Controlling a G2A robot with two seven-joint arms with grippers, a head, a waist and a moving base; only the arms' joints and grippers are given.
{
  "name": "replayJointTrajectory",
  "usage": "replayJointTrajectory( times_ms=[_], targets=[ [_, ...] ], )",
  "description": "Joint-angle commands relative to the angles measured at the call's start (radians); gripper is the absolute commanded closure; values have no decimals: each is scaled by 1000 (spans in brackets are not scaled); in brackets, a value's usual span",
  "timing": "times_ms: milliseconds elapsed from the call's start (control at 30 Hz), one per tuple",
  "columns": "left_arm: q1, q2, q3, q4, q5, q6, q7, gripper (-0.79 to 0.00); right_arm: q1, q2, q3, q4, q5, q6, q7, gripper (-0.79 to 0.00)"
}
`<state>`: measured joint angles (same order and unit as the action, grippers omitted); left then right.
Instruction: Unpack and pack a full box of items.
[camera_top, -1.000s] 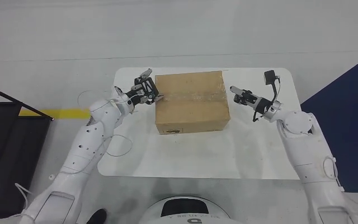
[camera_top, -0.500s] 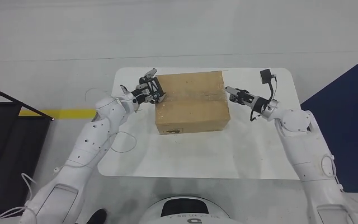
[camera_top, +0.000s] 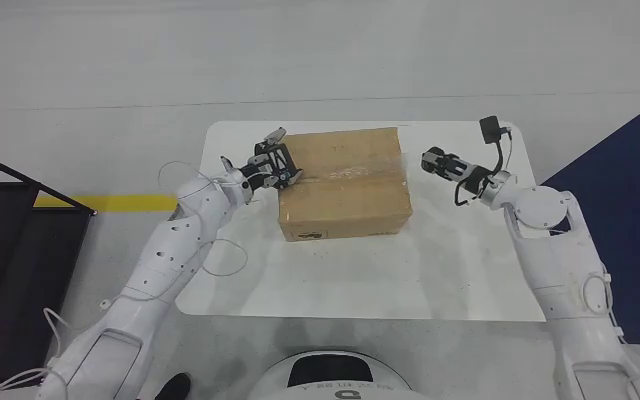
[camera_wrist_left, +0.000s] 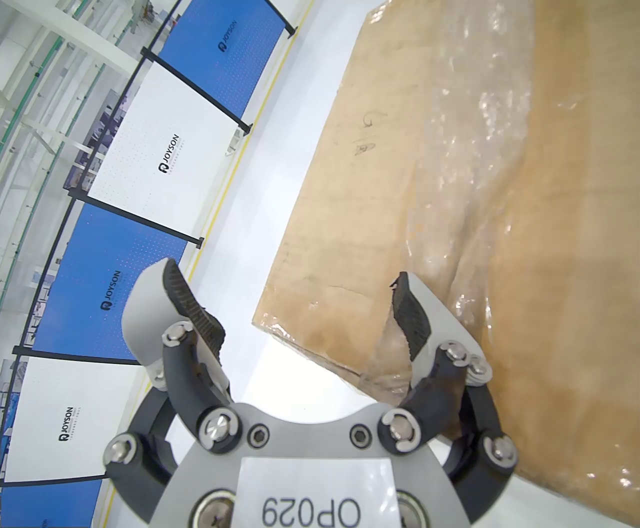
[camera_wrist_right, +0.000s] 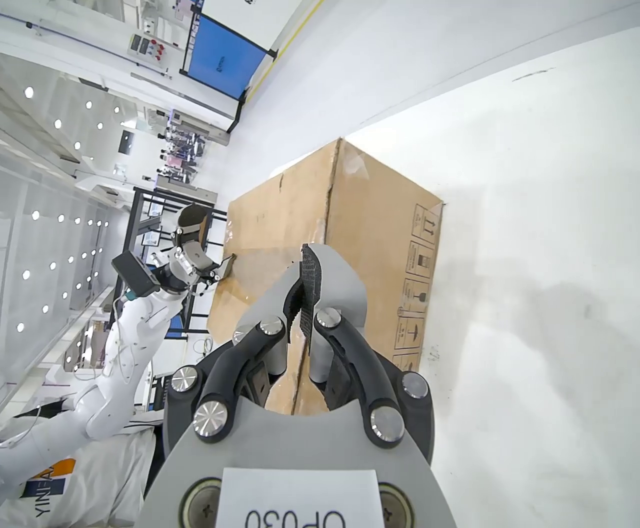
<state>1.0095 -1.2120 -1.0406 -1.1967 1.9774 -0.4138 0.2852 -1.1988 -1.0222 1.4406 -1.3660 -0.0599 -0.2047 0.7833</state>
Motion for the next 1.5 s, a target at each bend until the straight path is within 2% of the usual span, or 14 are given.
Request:
replayJointTrajectory(
  times_ms=[0, 367, 433, 467, 500, 600, 767, 1033, 1100, 1133, 1200, 1233, 1333, 1467],
  targets=[
    [0, 0, 4, 0, 1, 1, 0, -785, -5, 1, 0, 1, 1, -2, 3, 0],
    [-5, -2, 11, -6, 2, 4, -12, -785, 33, -3, -27, 81, 9, 10, 8, 0],
    [-3, -2, 12, -11, 4, 5, -15, -785, 50, -5, -32, 113, 26, 54, 14, -323],
    [-2, -2, 12, -12, 2, 4, -16, -785, 57, -6, -29, 121, 39, 63, 11, -723],
    [-2, -2, 12, -12, 2, 4, -16, -785, 57, -5, -21, 125, 53, 65, 5, -785],
    [-2, -2, 12, -12, 2, 4, -16, -785, 36, 3, 22, 88, 58, 69, -11, -785],
    [-2, -2, 12, -12, 2, 4, -16, -785, -60, 21, 117, -97, 20, 108, -52, -785],
    [-2, -2, 12, -12, 2, 4, -16, -785, -61, 20, 115, -99, 23, 107, -54, -785],
    [-2, -2, 12, -12, 2, 4, -16, -785, -53, 17, 90, -147, 46, 114, -30, -785],
    [-2, -2, 12, -12, 2, 4, -16, -785, -42, 16, 80, -178, 56, 120, -12, -711],
    [-2, -2, 12, -12, 2, 4, -16, -785, -23, 13, 50, -240, 123, 111, 54, -28],
    [-2, -2, 12, -12, 2, 4, -16, -785, -6, 11, 32, -250, 150, 130, 97, 0],
    [-2, -2, 12, -12, 2, 4, -16, -785, 78, 3, -61, -261, 159, 214, 182, 0],
    [-2, -2, 12, -12, 2, 4, -16, -785, 197, -24, -230, -221, 122, 331, 183, 0]
  ],
)
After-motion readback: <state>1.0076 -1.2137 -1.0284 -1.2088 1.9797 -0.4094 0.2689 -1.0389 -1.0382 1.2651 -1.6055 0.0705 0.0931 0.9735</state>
